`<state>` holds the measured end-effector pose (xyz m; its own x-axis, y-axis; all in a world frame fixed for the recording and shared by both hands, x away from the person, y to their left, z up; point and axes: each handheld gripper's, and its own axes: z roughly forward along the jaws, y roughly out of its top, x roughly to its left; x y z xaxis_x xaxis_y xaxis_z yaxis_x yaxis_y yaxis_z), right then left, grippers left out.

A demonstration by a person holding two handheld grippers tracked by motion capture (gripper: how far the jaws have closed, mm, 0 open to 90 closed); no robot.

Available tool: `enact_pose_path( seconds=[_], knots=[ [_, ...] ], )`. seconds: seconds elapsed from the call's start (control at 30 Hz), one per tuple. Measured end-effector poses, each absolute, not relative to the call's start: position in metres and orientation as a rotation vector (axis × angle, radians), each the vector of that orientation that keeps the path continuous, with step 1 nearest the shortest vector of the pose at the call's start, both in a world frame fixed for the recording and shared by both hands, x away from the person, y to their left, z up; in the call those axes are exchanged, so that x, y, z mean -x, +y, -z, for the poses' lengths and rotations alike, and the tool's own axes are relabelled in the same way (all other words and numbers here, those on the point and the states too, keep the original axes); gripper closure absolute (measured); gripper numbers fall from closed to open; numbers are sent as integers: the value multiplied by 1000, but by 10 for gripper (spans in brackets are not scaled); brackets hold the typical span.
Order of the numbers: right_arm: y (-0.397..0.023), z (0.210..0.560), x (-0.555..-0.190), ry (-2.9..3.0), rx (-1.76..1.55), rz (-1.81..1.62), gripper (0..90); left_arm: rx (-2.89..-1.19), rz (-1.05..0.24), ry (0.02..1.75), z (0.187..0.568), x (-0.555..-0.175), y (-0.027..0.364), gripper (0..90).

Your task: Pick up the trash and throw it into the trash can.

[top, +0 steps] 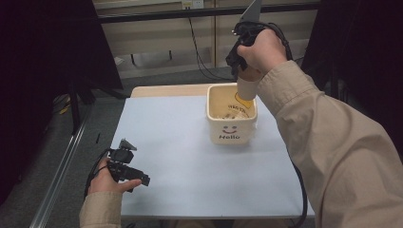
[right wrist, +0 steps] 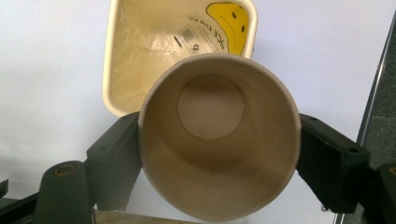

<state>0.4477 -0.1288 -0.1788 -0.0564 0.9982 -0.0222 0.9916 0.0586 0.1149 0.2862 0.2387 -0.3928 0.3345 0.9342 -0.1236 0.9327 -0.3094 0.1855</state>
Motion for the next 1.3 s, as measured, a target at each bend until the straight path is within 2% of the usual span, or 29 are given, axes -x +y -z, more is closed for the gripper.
enact_pose_path(
  seconds=[0.37,0.77,1.3],
  knots=[
    [-123,190,-453,2228,-2061,-111,214,-2369,-16,1691,393,-286,238,133],
    [-118,224,-460,2262,-2077,-85,212,-2361,-20,1682,391,-285,241,134],
    [-118,250,-464,2295,-2043,-85,210,-2361,-18,1682,390,-285,241,135]
  ],
)
